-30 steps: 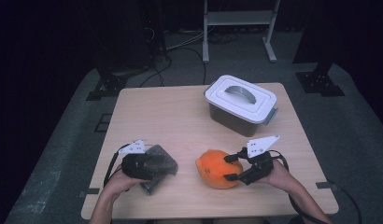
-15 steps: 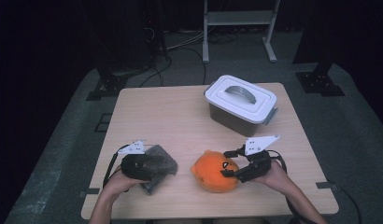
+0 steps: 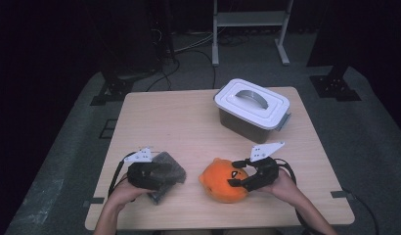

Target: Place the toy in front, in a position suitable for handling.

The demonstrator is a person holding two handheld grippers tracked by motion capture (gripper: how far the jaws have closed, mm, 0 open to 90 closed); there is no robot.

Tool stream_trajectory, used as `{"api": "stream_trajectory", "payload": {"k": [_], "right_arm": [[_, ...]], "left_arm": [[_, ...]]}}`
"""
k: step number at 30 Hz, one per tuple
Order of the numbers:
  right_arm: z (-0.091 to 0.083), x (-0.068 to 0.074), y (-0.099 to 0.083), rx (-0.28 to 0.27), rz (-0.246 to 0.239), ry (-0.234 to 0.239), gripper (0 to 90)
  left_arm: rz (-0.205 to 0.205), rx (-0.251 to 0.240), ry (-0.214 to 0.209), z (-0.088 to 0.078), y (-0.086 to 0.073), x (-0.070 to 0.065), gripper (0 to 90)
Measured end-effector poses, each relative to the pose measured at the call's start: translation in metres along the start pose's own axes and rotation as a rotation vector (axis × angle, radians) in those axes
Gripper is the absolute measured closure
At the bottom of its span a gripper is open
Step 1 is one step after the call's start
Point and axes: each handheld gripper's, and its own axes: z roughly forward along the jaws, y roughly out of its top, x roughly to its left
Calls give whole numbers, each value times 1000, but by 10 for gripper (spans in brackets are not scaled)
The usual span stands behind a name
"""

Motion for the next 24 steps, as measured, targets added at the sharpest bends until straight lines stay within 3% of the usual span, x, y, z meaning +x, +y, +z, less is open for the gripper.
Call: {"api": "stream_trajectory", "payload": {"k": [3, 7, 9, 14, 18, 20, 24], "right_arm": [[2, -3, -4, 7, -9, 24, 470], [0, -5, -4, 15, -65, 38, 600], [-2, -7, -2, 18, -105, 48, 619], [-6, -7, 9, 13, -255, 111, 630], [-6, -7, 14, 38, -340, 109, 618], [-6, -11, 12, 33, -308, 119, 551], [-7, -12, 7, 3, -151, 122, 357]], "left_arm": [[9, 6, -11, 2, 1, -1, 364], [11, 9, -12, 3, 2, -2, 359], [9, 4, -14, 3, 1, -2, 357], [9, 4, -17, 4, 1, -2, 356], [8, 5, -18, 5, 1, -2, 354], [7, 3, -19, 5, 1, -2, 353], [8, 7, -20, 5, 1, -2, 350]]}}
